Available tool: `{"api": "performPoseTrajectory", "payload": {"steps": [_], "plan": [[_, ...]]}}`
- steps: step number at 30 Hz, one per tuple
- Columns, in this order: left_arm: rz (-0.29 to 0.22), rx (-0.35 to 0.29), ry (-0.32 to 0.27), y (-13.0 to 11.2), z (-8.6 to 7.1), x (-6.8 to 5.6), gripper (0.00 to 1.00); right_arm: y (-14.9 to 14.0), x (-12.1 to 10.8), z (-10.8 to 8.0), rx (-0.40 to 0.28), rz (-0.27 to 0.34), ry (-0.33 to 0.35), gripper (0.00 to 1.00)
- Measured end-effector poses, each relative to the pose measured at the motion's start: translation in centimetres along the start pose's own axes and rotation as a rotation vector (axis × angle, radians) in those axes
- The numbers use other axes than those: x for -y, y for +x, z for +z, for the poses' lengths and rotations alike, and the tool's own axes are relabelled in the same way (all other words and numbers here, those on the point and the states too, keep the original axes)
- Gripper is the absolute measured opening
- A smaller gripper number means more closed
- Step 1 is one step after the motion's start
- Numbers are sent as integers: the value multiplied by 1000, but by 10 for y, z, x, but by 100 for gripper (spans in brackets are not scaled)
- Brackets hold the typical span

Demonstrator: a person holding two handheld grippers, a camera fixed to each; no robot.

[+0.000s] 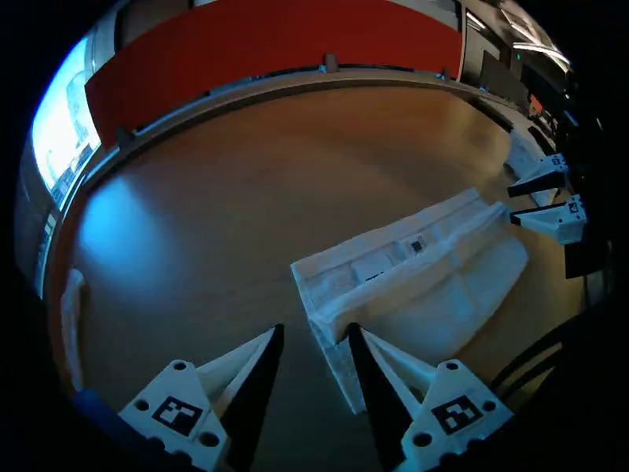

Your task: Fold towel

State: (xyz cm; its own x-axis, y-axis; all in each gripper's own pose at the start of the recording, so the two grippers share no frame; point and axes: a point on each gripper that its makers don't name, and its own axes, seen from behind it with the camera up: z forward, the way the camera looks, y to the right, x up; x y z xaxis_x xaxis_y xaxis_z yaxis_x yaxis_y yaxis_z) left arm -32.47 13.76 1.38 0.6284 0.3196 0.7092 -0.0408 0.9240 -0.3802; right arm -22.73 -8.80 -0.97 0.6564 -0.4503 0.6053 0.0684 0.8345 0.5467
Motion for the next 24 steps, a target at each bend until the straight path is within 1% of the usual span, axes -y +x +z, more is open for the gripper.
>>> {"api": "performPoseTrajectory", "payload": {"steps": [4, 7, 10, 12, 16, 18, 20, 24], "plan": [[5, 0, 10, 1, 1, 3, 63, 0, -3, 4, 2, -1, -8, 71], [7, 0, 18, 2, 2, 6, 63, 0, -5, 6, 3, 2, -15, 79], [7, 0, 28, 4, 3, 9, 65, 0, -9, 8, 2, 2, -21, 85], [6, 0, 33, 5, 4, 11, 70, 1, -12, 10, 2, 1, -27, 85], [7, -1, 41, 9, 5, 15, 76, 5, -20, 13, -1, -3, -45, 85], [9, -1, 46, 11, 6, 17, 81, 8, -24, 14, -3, -3, -51, 88], [12, 0, 51, 13, 7, 20, 81, 10, -27, 16, -5, -4, -58, 91], [10, 0, 61, 16, 9, 23, 89, 14, -33, 18, -8, -11, -69, 94]]}}
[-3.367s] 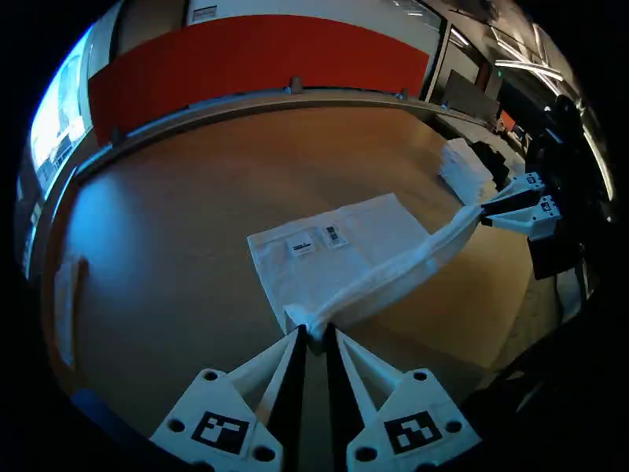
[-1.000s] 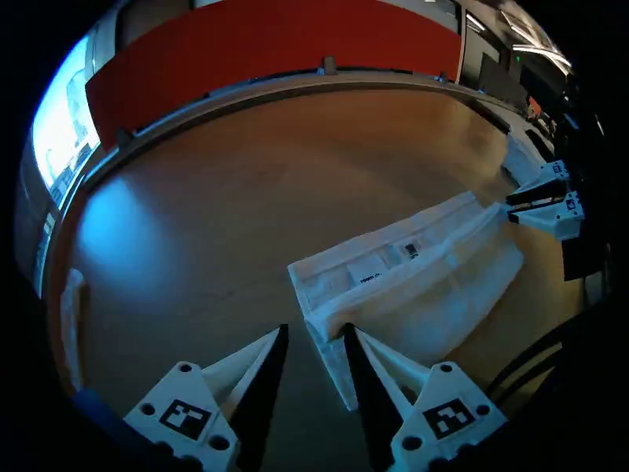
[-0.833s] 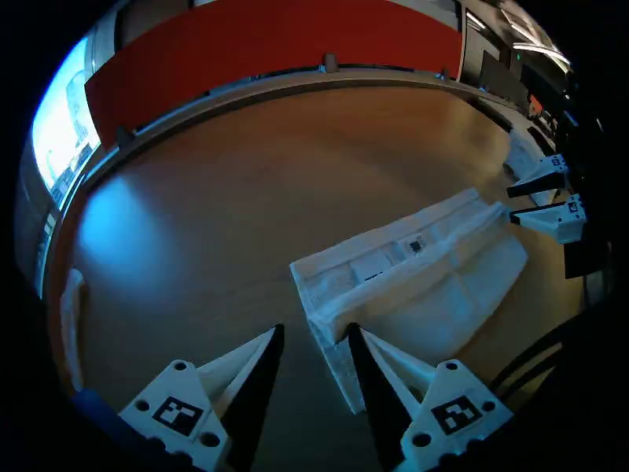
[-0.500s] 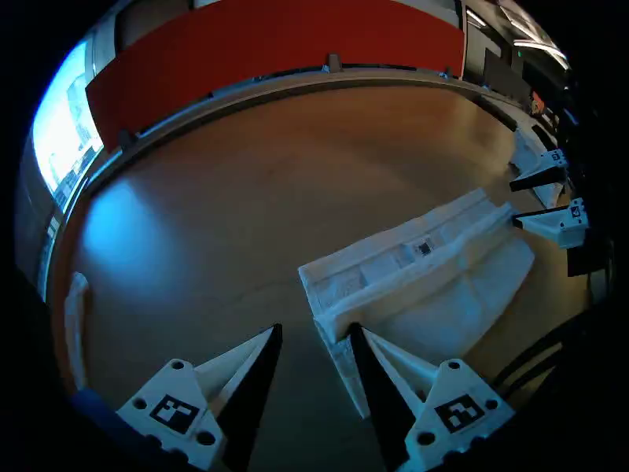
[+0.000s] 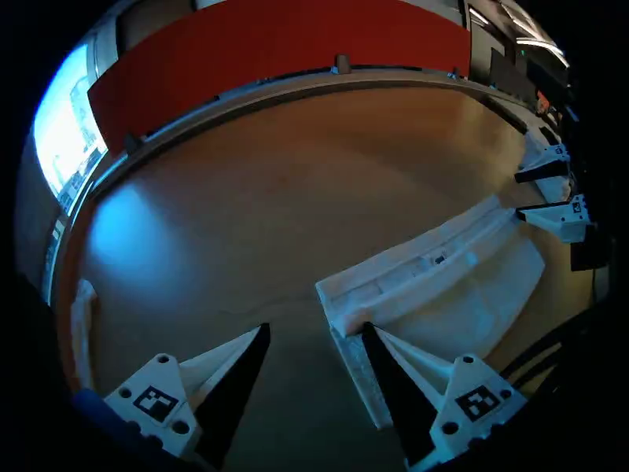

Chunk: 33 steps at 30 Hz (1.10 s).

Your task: Fold towel

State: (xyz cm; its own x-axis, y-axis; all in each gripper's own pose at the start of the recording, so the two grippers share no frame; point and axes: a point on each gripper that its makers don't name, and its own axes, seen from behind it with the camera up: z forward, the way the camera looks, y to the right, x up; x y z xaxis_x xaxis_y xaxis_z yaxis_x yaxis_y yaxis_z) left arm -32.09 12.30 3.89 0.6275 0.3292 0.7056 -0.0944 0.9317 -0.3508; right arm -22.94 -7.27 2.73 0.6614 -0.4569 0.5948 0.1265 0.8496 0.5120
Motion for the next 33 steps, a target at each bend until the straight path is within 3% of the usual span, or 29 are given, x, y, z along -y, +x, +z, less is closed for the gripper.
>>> {"api": "performPoseTrajectory", "payload": {"steps": [17, 33], "plan": [[-18, -23, 40, 16, -2, 16, 91, 21, -18, -4, -35, -6, -30, 96], [-52, -36, 31, -1, -24, 11, 91, 1, 0, -30, -40, 25, -15, 96]]}}
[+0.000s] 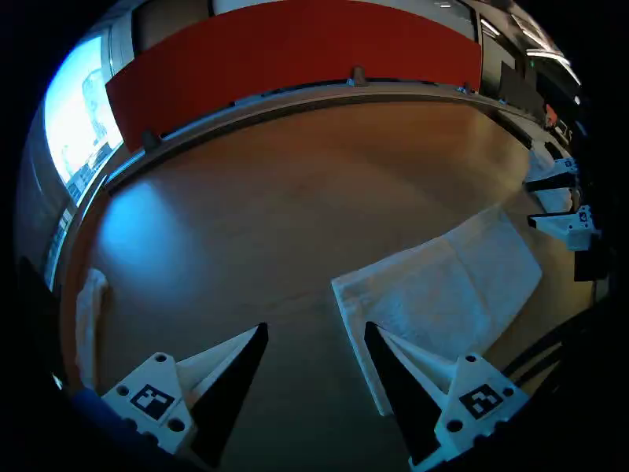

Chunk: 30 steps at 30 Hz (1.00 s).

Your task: Fold towel

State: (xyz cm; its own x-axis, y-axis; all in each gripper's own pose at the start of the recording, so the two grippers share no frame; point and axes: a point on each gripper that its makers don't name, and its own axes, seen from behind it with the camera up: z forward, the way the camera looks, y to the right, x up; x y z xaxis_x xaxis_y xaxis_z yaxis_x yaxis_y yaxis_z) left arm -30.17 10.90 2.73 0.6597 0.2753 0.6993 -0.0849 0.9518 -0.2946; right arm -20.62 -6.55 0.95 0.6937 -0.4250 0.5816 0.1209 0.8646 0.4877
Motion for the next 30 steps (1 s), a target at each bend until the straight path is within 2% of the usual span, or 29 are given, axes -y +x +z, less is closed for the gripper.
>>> {"api": "performPoseTrajectory", "payload": {"steps": [11, 20, 26, 30], "plan": [[-34, 3, 0, -27, -25, -6, 91, -16, 18, -29, -10, 34, -2, 96], [-66, 2, 8, -40, -34, -6, 91, -24, 27, -41, -18, 68, -9, 96], [-79, -11, 30, -42, -41, 0, 91, -22, 34, -43, -26, 44, 17, 96], [-105, -21, 49, -47, -49, 5, 91, -22, 40, -43, -26, 20, 44, 96]]}}
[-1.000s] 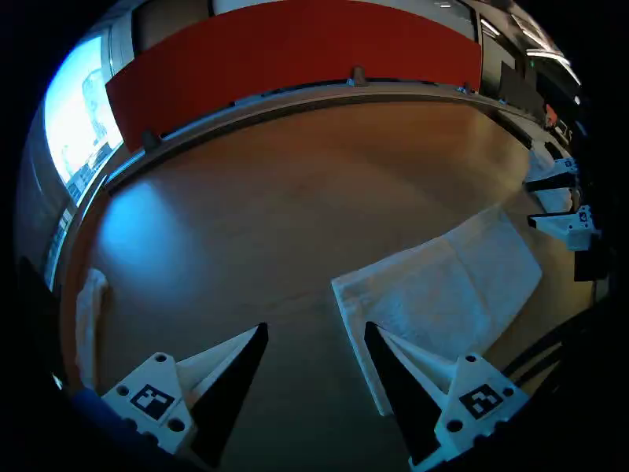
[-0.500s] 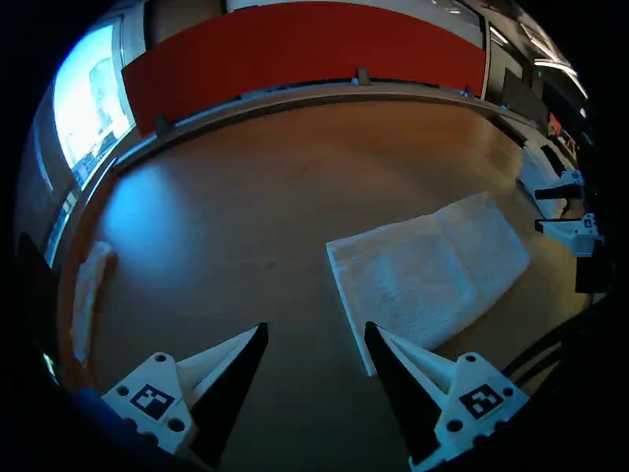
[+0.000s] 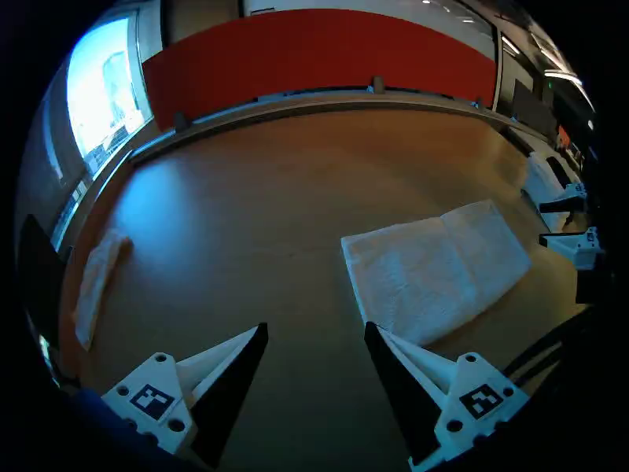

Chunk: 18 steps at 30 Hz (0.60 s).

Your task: Fold towel

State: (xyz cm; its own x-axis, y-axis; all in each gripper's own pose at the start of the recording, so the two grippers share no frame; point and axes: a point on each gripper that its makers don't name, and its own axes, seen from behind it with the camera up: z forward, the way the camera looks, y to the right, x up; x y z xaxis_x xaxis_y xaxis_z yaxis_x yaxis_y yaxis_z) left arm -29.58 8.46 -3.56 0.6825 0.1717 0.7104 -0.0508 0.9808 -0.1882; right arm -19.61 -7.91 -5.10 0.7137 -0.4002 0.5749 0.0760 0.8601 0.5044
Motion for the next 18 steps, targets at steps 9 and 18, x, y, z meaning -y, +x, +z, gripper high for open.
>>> {"api": "performPoseTrajectory", "payload": {"steps": [9, 18], "plan": [[-72, -16, 30, -14, -19, 10, 91, 0, 7, 2, 3, -37, 38, 96], [-112, -25, 45, -21, -35, 14, 91, -4, 12, 6, 15, -76, 72, 96]]}}
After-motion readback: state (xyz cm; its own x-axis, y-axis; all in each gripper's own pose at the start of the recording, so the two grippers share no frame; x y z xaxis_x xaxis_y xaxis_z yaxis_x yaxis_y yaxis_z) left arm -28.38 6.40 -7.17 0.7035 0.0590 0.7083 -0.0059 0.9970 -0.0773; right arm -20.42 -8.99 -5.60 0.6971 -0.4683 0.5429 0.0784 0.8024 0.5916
